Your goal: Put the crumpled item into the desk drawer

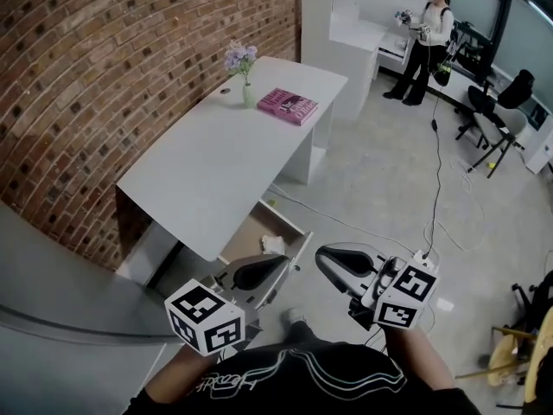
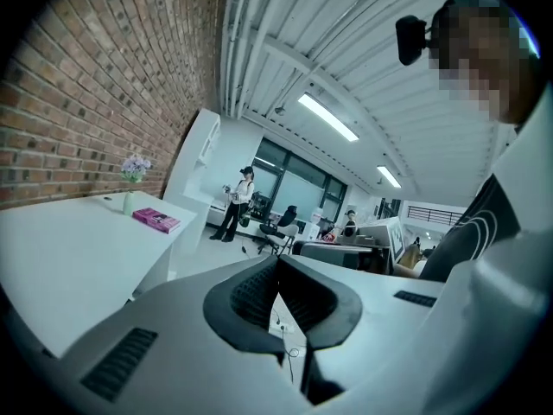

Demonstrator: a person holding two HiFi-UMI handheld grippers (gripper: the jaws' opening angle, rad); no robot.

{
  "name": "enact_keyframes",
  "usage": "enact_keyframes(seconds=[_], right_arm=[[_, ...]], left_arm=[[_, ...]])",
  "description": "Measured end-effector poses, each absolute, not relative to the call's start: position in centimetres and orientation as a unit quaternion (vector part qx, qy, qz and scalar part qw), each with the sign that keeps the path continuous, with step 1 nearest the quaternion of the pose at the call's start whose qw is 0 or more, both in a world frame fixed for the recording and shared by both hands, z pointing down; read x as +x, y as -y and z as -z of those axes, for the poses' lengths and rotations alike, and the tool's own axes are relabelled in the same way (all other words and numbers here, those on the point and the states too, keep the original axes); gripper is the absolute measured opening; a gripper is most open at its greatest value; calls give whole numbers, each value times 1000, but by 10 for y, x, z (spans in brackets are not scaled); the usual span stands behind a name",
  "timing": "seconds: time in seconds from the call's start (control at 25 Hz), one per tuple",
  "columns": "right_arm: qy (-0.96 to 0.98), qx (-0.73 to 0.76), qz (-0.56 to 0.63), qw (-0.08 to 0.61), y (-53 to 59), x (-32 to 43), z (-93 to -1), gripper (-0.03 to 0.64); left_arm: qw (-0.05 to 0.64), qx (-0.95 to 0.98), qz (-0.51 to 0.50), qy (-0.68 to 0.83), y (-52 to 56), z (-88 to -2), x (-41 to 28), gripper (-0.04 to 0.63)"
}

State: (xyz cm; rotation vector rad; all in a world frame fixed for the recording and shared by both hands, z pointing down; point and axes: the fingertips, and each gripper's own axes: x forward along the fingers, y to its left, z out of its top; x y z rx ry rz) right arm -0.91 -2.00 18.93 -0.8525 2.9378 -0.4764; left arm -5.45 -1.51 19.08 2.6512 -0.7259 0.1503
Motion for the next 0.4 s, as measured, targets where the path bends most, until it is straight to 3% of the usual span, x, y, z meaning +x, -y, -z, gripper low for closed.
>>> enact_keyframes(seconds=[0.4], right_arm=[[-950, -276, 147, 18, 5, -21, -189, 49]], left_arm=[[179, 948, -66, 256, -1, -191, -72, 21]])
